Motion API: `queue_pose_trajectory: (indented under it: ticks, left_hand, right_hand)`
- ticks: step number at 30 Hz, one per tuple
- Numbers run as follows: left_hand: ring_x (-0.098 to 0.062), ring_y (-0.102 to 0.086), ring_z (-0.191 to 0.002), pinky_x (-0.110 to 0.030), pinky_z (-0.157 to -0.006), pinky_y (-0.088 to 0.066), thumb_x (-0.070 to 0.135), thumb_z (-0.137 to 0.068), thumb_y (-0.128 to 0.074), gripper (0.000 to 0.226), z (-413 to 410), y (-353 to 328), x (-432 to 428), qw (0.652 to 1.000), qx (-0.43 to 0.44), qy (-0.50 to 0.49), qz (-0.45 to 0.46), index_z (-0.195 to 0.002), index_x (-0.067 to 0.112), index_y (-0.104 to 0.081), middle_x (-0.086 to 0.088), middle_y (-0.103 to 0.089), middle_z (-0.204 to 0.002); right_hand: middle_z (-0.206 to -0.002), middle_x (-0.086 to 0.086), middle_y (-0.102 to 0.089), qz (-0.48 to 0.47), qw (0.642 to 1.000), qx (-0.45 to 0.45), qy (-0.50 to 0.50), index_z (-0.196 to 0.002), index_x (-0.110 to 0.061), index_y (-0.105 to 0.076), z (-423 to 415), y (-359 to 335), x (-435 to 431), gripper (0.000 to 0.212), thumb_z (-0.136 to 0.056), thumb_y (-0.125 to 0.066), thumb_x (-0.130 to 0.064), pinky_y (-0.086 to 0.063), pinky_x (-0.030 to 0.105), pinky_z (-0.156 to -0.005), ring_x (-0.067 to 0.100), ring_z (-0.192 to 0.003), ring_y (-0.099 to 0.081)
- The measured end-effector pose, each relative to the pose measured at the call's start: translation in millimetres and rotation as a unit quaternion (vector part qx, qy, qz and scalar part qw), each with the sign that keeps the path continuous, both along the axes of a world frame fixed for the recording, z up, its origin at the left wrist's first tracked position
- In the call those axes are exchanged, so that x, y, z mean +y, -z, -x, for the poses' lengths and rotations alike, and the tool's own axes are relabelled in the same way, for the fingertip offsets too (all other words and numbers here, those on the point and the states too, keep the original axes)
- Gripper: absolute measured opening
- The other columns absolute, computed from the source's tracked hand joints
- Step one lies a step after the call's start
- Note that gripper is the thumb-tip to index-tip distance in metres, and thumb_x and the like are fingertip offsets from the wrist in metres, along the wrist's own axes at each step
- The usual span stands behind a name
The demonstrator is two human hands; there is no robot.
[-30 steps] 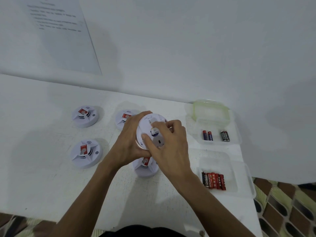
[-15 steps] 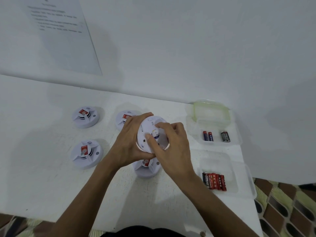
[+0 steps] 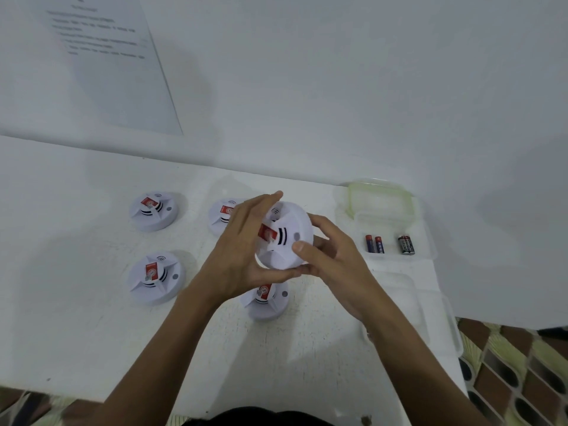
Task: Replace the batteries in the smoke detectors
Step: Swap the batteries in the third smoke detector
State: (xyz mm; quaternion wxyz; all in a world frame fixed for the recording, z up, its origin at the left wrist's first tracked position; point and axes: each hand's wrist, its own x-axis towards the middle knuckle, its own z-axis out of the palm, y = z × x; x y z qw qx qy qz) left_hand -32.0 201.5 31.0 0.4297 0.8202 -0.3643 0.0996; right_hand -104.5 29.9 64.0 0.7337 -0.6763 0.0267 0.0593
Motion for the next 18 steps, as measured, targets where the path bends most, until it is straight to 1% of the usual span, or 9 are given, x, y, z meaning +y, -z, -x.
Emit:
queue_pose_trajectory:
  ticks: [2, 5, 7, 10, 12, 14, 16, 17, 18]
  left_hand:
    - [0.008, -0.030, -0.130, -0.021, -0.110, -0.025, 0.079, -0.068, -0.057, 0.087, 1, 1, 0, 0.997, 0.064, 0.027, 0.020, -0.141, 0.046, -0.021, 0.032, -0.029, -0.141]
    - [0.017, -0.029, -0.127, -0.004, -0.102, -0.024, 0.060, -0.066, -0.074, 0.097, -1, 3, 3, 0.993, 0.111, 0.040, 0.012, -0.142, 0.032, -0.021, 0.029, -0.028, -0.140]
    - [0.017, -0.030, -0.127, 0.000, -0.099, -0.024, 0.051, -0.063, -0.080, 0.099, -1, 2, 7, 0.989, 0.140, 0.055, 0.002, -0.141, 0.030, -0.022, 0.034, -0.029, -0.138]
    - [0.011, -0.031, -0.130, -0.005, -0.104, -0.024, 0.066, -0.067, -0.067, 0.089, 3, 2, 7, 0.985, 0.163, 0.062, 0.009, -0.140, 0.045, -0.020, 0.044, -0.027, -0.137]
    - [0.012, -0.029, -0.130, -0.006, -0.106, -0.022, 0.072, -0.070, -0.059, 0.082, 6, 0, 6, 0.985, 0.165, 0.060, 0.005, -0.137, 0.058, -0.015, 0.047, -0.023, -0.137]
    - [0.020, -0.025, -0.127, 0.000, -0.102, -0.020, 0.057, -0.075, -0.064, 0.080, 8, -1, 3, 0.985, 0.163, 0.063, 0.002, -0.139, 0.049, -0.017, 0.048, -0.022, -0.137]
    - [0.024, -0.025, -0.123, 0.004, -0.098, -0.019, 0.026, -0.076, -0.075, 0.081, 7, 3, 4, 0.984, 0.167, 0.062, -0.002, -0.138, 0.026, -0.022, 0.033, -0.030, -0.144]
    - [0.024, -0.026, -0.123, 0.003, -0.098, -0.020, 0.022, -0.075, -0.077, 0.083, 7, 4, 5, 0.985, 0.160, 0.061, -0.005, -0.137, 0.022, -0.023, 0.021, -0.032, -0.146]
    - [0.023, -0.026, -0.124, 0.002, -0.099, -0.020, 0.031, -0.074, -0.077, 0.085, 6, 5, 6, 0.989, 0.137, 0.055, -0.015, -0.139, 0.022, -0.023, 0.016, -0.032, -0.144]
  right_hand:
    - [-0.117, 0.009, -0.070, -0.047, 0.999, 0.004, 0.007, -0.132, -0.020, -0.055, 1, 1, -4, 0.038, -0.095, -0.058, -0.014, -0.056, 0.042, -0.081, 0.029, -0.107, -0.067]
    - [-0.124, 0.007, -0.067, -0.080, 0.997, 0.012, 0.014, -0.138, -0.026, -0.051, 4, 6, -7, 0.042, -0.096, -0.054, -0.017, -0.055, 0.049, -0.087, 0.029, -0.113, -0.064]
    - [-0.129, 0.006, -0.064, -0.061, 0.998, 0.008, 0.004, -0.143, -0.033, -0.043, 7, 9, -8, 0.046, -0.100, -0.048, -0.016, -0.054, 0.051, -0.089, 0.028, -0.115, -0.064]
    - [-0.128, -0.007, -0.064, 0.001, 1.000, -0.006, -0.007, -0.144, -0.039, -0.040, 10, 8, -8, 0.045, -0.104, -0.042, -0.018, -0.058, 0.045, -0.085, 0.023, -0.109, -0.067]
    - [-0.124, -0.009, -0.066, 0.036, 0.999, -0.003, -0.006, -0.141, -0.046, -0.040, 10, 9, -8, 0.045, -0.104, -0.041, -0.021, -0.060, 0.043, -0.078, 0.024, -0.095, -0.072]
    - [-0.128, -0.006, -0.063, 0.063, 0.998, -0.005, -0.003, -0.139, -0.050, -0.040, 11, 10, -8, 0.044, -0.104, -0.041, -0.023, -0.061, 0.044, -0.074, 0.026, -0.090, -0.072]
    - [-0.134, -0.009, -0.058, 0.075, 0.997, -0.012, 0.007, -0.139, -0.050, -0.041, 12, 12, -7, 0.044, -0.104, -0.041, -0.023, -0.061, 0.042, -0.074, 0.023, -0.101, -0.069]
    - [-0.136, -0.010, -0.058, 0.079, 0.997, -0.014, 0.014, -0.140, -0.048, -0.041, 12, 14, -7, 0.044, -0.104, -0.042, -0.022, -0.061, 0.041, -0.075, 0.021, -0.105, -0.068]
    - [-0.135, -0.009, -0.058, 0.084, 0.996, -0.017, 0.022, -0.141, -0.045, -0.042, 12, 15, -6, 0.044, -0.104, -0.042, -0.021, -0.061, 0.041, -0.075, 0.021, -0.105, -0.067]
